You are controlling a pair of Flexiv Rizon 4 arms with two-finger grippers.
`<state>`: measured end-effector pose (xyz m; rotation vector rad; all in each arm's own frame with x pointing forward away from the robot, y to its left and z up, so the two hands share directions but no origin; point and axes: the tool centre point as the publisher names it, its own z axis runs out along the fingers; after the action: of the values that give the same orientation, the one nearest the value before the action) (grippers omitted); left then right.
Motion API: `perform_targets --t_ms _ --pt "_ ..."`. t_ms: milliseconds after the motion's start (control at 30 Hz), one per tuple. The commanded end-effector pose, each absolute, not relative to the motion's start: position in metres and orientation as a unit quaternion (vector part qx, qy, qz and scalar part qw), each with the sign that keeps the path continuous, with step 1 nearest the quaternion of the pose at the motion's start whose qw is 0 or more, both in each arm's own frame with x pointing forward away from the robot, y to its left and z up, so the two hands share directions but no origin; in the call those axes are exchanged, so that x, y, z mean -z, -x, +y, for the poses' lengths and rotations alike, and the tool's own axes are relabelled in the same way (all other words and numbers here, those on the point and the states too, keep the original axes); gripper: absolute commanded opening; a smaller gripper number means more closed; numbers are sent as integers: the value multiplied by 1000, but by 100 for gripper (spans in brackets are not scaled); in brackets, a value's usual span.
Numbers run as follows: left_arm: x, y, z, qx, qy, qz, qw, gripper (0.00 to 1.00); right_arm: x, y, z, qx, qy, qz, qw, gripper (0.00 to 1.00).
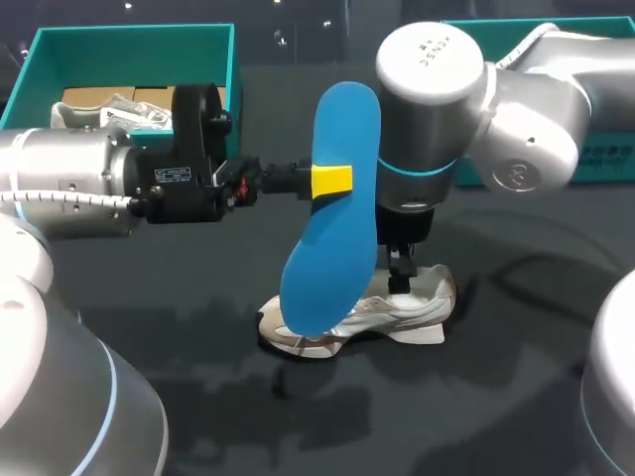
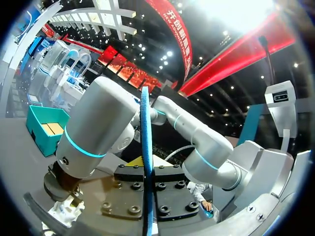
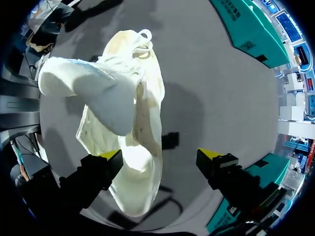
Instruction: Take the shoe out of the shoebox, open the shoe tongue, remove and reinsert the insole, then place the shoe into the shoebox
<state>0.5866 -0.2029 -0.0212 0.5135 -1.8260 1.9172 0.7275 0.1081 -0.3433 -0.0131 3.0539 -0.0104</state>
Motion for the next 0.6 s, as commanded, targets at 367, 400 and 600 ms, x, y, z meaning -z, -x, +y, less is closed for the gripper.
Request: perform_targets --t_ms 367,400,600 --pt "23 -587 -206 -694 -186 -659 220 0 378 -732 117 3 2 1000 15 68" --pt "23 -587 -206 -694 -186 -659 220 0 379 -732 117 3 1 1000 13 62" --pt "23 -587 -206 -694 -186 -659 220 0 382 -728 118 1 2 1000 6 0"
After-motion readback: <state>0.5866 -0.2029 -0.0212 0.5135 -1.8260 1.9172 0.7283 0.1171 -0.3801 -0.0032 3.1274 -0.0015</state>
